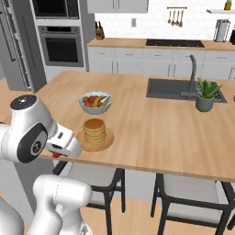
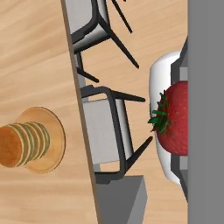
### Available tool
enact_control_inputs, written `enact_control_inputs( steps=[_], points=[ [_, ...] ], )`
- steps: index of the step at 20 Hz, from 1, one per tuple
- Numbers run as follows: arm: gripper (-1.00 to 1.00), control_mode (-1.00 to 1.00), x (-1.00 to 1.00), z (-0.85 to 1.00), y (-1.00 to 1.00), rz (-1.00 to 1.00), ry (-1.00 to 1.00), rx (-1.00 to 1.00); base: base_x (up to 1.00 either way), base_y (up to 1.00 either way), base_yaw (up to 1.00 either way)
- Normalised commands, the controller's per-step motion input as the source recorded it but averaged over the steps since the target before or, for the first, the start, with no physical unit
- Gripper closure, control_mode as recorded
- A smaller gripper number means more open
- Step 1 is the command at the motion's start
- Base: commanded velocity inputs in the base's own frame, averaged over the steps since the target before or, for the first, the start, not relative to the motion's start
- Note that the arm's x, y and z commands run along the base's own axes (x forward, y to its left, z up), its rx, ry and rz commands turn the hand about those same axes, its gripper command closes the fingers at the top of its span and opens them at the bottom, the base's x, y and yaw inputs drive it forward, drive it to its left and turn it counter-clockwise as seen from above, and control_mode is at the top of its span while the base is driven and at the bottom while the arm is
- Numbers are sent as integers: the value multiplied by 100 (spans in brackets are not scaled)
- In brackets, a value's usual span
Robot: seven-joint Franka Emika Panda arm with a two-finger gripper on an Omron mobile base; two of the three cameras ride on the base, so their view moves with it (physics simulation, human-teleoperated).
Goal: Take the strawberry from the fridge and place it on top of the pancake, located on the dining counter.
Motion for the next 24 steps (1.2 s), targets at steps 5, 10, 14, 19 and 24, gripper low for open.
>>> enact_control_inputs(
  steps=[5, 10, 14, 19, 24],
  points=[
    [100, 100, 0, 0, 0, 0, 0, 0, 74, 30, -20],
    [100, 100, 0, 0, 0, 0, 0, 0, 45, 19, -6],
    [100, 100, 0, 0, 0, 0, 0, 0, 27, 6, 0],
    [100, -100, 30, 21, 7, 1, 0, 0, 12, 2, 0],
    [100, -100, 93, 57, 11, 9, 0, -2, 0, 0, 0]
  ],
)
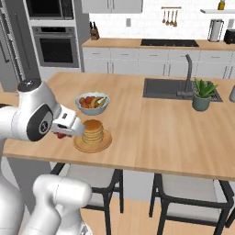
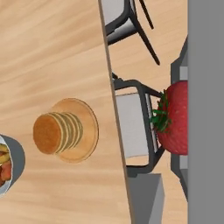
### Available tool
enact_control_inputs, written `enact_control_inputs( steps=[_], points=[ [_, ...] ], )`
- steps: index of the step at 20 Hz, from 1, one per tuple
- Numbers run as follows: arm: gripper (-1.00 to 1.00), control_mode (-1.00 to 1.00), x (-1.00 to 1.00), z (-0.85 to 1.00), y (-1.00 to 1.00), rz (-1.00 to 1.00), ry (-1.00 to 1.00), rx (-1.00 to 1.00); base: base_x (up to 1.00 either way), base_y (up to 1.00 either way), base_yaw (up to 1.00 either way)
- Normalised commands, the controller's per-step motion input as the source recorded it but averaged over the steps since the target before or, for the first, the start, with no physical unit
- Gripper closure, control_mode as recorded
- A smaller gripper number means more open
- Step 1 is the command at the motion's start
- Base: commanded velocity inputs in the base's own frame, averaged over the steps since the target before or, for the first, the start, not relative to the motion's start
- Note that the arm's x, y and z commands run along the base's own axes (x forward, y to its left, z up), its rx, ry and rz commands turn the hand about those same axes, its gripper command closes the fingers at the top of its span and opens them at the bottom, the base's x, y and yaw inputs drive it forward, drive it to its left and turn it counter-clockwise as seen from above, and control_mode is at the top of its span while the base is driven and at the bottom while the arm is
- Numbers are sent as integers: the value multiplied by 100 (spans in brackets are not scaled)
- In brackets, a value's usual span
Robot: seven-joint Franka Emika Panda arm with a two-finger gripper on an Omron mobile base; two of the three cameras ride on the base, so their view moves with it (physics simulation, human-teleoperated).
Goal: Take the strawberry from the fridge and place it on top of the pancake, located on the dining counter.
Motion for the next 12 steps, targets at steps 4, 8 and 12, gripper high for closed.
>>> enact_control_inputs(
  steps=[4, 8, 12],
  points=[
    [100, -100, 100, 14, 0, 6, 17, 0, 0, 0, 0],
    [100, -100, 100, -30, 0, 0, 10, 0, 0, 0, 0],
    [100, -100, 100, -61, 6, 0, 0, -1, 0, 0, 0]
  ],
)
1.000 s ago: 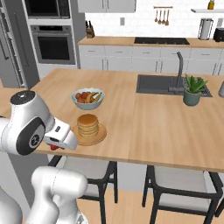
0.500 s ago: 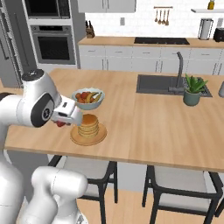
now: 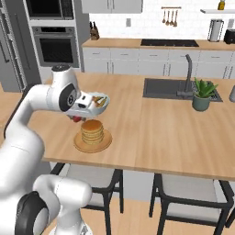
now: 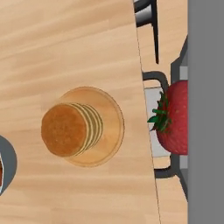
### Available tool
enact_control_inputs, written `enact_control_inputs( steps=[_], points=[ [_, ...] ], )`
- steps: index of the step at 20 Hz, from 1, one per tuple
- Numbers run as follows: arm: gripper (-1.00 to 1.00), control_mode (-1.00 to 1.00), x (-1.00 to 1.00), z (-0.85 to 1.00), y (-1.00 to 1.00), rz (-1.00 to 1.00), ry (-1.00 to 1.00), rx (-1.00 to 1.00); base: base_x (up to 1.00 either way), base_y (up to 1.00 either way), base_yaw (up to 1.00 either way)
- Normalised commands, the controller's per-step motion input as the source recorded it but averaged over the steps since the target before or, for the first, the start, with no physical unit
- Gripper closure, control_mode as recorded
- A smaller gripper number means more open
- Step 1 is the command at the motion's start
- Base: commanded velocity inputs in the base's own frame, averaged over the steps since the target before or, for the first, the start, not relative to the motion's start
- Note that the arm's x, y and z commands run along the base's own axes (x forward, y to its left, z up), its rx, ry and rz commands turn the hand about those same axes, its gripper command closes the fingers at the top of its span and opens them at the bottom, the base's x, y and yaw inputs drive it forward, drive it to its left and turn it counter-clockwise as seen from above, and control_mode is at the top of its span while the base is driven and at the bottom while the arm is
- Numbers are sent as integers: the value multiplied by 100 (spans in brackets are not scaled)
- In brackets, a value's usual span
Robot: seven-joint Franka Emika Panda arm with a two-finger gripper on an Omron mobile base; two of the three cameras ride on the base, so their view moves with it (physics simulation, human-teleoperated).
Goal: Take the strawberry from the fridge and place it on top of the pancake, located on the dining counter.
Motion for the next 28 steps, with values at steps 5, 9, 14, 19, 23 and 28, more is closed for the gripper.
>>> enact_control_inputs(
  steps=[5, 9, 14, 19, 23, 28],
  points=[
    [100, -100, 96, -51, 10, 0, -1, 0, 0, 0, 0],
    [100, -100, 91, -26, 12, 0, -3, 0, 0, 0, 0],
    [100, -100, 78, -11, 1, 6, 0, 0, 0, 0, 0],
    [100, -100, 24, -5, 4, 4, 0, 0, 0, 0, 0],
    [100, -100, 0, -33, 0, 0, 11, 0, 0, 0, 0],
    [100, -100, 0, -40, 0, 10, 1, -1, 0, 0, 0]
  ],
)
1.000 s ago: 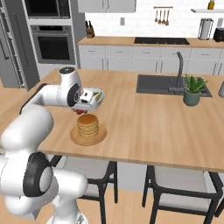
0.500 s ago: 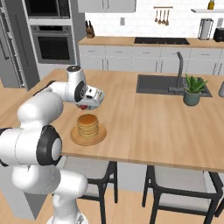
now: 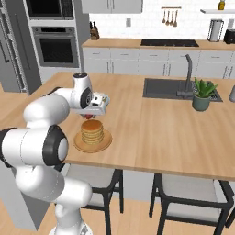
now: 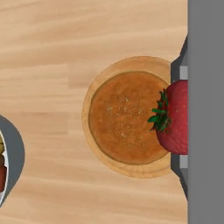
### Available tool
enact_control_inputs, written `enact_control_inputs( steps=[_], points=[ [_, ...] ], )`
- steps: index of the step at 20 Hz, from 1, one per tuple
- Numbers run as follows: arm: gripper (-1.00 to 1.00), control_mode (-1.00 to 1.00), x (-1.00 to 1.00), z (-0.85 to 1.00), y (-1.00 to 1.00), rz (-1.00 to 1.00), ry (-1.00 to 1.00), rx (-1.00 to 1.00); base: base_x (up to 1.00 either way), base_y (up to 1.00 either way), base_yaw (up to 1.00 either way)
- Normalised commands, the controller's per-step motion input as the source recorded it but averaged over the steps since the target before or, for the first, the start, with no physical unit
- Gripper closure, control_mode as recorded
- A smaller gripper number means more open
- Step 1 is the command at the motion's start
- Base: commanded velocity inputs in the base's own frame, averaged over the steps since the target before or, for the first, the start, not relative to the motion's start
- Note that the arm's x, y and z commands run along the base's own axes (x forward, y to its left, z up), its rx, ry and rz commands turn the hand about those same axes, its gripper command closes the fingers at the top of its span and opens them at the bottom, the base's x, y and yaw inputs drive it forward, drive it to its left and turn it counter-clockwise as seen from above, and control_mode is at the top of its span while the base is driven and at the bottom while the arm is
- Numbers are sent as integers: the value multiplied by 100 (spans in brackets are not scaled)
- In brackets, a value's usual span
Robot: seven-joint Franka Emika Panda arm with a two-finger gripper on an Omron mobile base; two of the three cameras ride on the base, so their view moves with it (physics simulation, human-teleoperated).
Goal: Take the strawberry from the fridge and place it on top of the pancake, located on the dining counter.
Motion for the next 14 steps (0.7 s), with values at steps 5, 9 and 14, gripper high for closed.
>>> enact_control_inputs(
  steps=[5, 9, 14],
  points=[
    [100, -100, 0, -24, 0, 11, 1, -2, 0, 0, 0],
    [100, -100, 0, -25, 3, 10, 1, -2, 0, 0, 0],
    [100, -100, 9, -10, 0, 10, 3, 0, 0, 0, 0]
  ],
)
